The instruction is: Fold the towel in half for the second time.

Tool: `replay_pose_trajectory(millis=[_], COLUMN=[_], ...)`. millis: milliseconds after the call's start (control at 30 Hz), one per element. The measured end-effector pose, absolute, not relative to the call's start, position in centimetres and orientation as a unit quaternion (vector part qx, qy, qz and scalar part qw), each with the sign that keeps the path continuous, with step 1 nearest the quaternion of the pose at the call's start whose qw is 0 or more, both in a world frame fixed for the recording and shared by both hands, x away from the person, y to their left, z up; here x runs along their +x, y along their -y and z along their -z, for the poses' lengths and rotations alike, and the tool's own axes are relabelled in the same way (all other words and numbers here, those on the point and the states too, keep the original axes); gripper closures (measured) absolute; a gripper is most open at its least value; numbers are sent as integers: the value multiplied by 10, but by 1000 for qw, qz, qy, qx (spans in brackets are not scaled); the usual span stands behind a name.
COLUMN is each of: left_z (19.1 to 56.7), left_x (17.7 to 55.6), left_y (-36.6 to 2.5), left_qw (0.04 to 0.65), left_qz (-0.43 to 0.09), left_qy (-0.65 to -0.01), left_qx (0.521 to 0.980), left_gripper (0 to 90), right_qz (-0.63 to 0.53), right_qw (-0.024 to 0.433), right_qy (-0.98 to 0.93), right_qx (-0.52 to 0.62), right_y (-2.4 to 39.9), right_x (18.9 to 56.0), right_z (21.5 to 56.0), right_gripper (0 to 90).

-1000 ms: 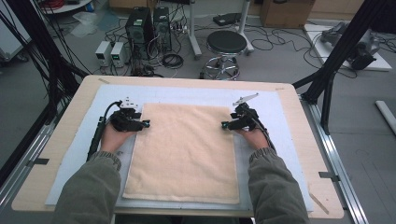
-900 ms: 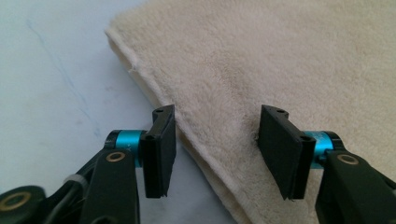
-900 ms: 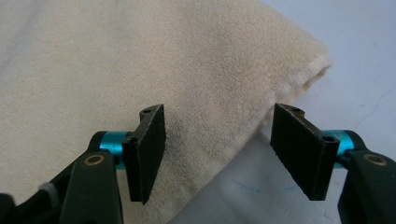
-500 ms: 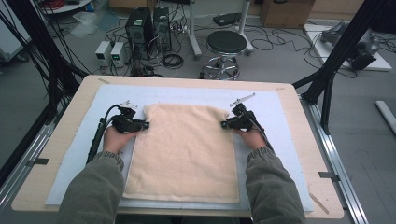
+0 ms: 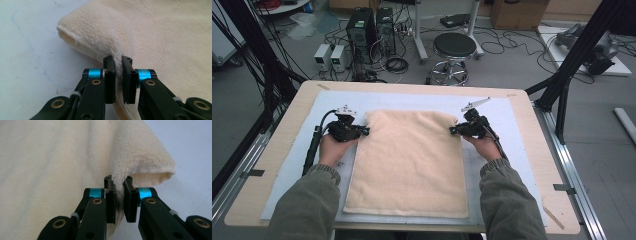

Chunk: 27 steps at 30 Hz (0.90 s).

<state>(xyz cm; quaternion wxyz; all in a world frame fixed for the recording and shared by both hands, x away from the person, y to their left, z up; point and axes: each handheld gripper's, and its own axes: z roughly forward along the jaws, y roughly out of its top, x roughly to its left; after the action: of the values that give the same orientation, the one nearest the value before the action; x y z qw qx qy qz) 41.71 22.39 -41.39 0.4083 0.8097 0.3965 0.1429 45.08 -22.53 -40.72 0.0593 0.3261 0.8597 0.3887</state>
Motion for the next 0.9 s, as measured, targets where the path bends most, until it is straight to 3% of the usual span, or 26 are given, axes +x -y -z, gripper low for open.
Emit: replay_pose_trajectory(millis=[367,600,700,900], left_z=[395,415,424,426], left_x=[353,302,293,288], left_y=[-233,-237,-242,-254], left_qw=[440,433,427,400], left_qz=[-176,-155,-144,-138], left_qy=[-340,-318,-323,-329], left_qx=[812,829,832,844], left_gripper=[823,813,789,717], right_qz=[-409,-363,-362,-374], right_qw=[61,-1,-6,-7], right_qy=[-874,-898,-899,-890], right_qx=[256,247,246,262], right_y=[233,230,230,240], right_x=[392,353,342,339], right_z=[369,389,400,403], right_gripper=[829,818,810,685])
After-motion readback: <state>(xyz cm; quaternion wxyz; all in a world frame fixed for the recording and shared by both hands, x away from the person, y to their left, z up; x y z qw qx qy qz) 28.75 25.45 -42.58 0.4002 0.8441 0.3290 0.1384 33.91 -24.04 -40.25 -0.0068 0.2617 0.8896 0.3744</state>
